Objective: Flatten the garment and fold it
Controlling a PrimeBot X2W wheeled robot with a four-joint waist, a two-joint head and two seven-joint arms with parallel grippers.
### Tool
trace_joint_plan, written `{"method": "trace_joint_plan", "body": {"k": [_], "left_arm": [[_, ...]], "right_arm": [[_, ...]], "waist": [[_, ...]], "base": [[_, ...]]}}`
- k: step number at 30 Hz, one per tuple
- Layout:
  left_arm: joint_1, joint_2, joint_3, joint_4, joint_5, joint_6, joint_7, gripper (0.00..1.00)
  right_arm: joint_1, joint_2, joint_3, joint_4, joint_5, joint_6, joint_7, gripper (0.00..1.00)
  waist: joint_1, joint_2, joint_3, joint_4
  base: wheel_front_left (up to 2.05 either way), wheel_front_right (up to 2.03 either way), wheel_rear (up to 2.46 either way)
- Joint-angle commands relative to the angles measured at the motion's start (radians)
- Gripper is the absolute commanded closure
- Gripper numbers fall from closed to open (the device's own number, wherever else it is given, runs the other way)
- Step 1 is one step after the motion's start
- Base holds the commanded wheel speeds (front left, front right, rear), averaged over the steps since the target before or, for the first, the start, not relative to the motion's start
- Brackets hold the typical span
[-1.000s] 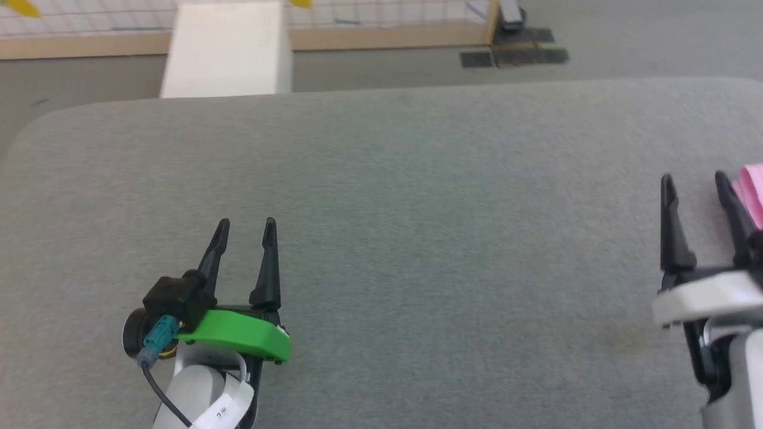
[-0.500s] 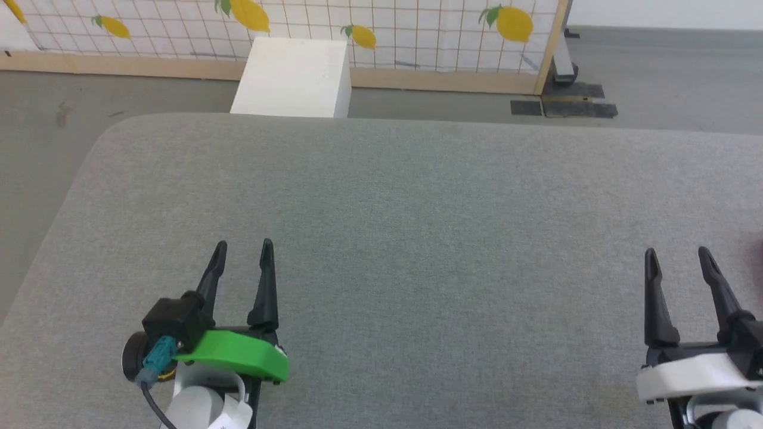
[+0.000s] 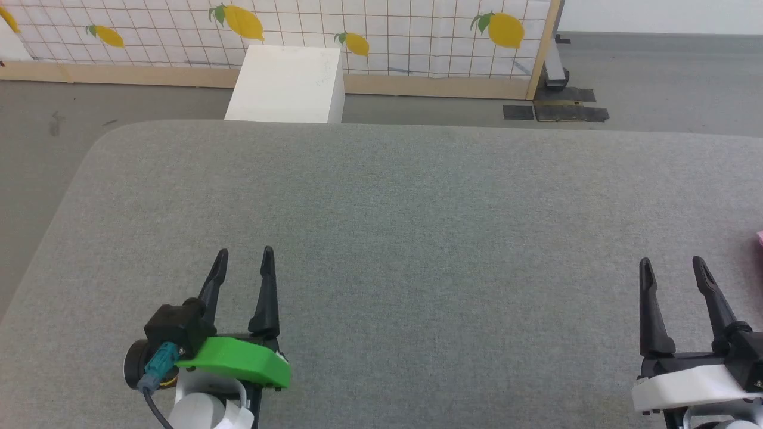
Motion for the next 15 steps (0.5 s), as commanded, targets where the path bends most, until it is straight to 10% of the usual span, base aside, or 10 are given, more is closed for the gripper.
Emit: {"method": "trace_joint_plan", "body": {"k": [1,11,12,15], "left_arm": [[0.011,-0.003,0.0,0.001,-0.011,0.007,-0.004,0.0],[0.009,-0.003,-0.001,0.007,-0.016,0.008,-0.004,0.0],[0.0,0.0,-0.001,0.006,-0.003,0.003,0.0,1.0],[0.0,0.0,-0.002,0.006,-0.002,0.003,0.002,1.0]], "right_arm": [[0.01,0.003,0.003,-0.006,0.01,-0.002,-0.005,0.0],[0.016,0.003,0.006,-0.004,0.021,-0.002,-0.005,0.0],[0.003,0.0,0.005,0.0,0.01,0.0,0.0,1.0],[0.003,0.0,0.004,0.001,0.009,0.0,0.001,1.0]], "waist": [[0.0001,0.0,0.0,-0.002],[0.0001,0.0,0.001,-0.015],[0.0001,0.0,0.001,-0.015],[0.0001,0.0,0.001,-0.015]], "base": [[0.0,0.0,0.0],[0.0,0.0,0.0],[0.0,0.0,0.0],[0.0,0.0,0.0]]}}
